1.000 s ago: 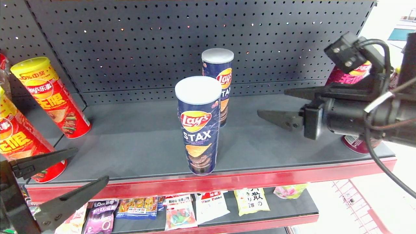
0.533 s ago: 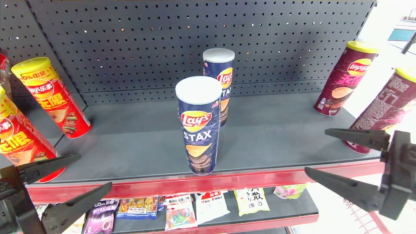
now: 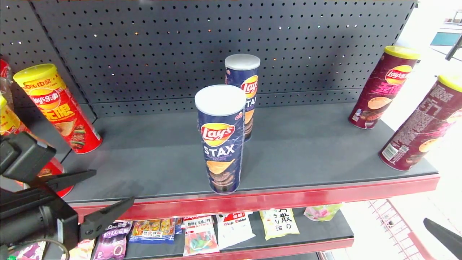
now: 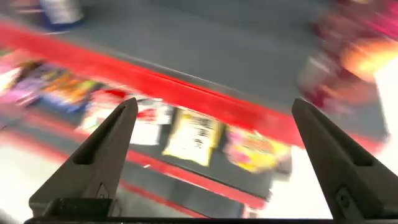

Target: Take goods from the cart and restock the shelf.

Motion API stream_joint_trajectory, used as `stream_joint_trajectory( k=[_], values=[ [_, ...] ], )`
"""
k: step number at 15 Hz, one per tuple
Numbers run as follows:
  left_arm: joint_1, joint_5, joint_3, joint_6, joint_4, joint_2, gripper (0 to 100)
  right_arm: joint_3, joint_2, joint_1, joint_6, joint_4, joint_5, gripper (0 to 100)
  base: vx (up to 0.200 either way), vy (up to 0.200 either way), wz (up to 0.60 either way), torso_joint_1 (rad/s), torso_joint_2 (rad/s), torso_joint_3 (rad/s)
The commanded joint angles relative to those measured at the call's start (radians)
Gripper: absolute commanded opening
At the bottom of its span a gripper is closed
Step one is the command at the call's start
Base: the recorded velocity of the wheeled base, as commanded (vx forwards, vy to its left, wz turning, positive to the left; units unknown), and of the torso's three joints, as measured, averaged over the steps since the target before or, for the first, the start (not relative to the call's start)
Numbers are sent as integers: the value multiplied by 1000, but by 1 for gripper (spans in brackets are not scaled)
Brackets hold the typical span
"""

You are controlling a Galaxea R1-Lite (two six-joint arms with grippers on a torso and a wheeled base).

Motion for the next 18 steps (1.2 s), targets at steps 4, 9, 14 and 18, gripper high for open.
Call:
stream_joint_trajectory(
  k=[4,9,14,18],
  values=[
    [-99,-11,-72,-1,0,169,100,183,-274,-245,12,5,-14,100,0,0,0,0,0,0],
    [-137,-20,-193,0,0,313,100,282,-389,-259,8,5,-14,100,0,0,0,0,0,0],
    [-154,-19,-223,2,0,361,100,298,-522,-252,40,127,22,100,0,0,0,0,0,0],
    [-168,-17,-227,8,-3,398,100,299,-522,-252,52,124,97,100,0,0,0,0,0,0]
  ],
)
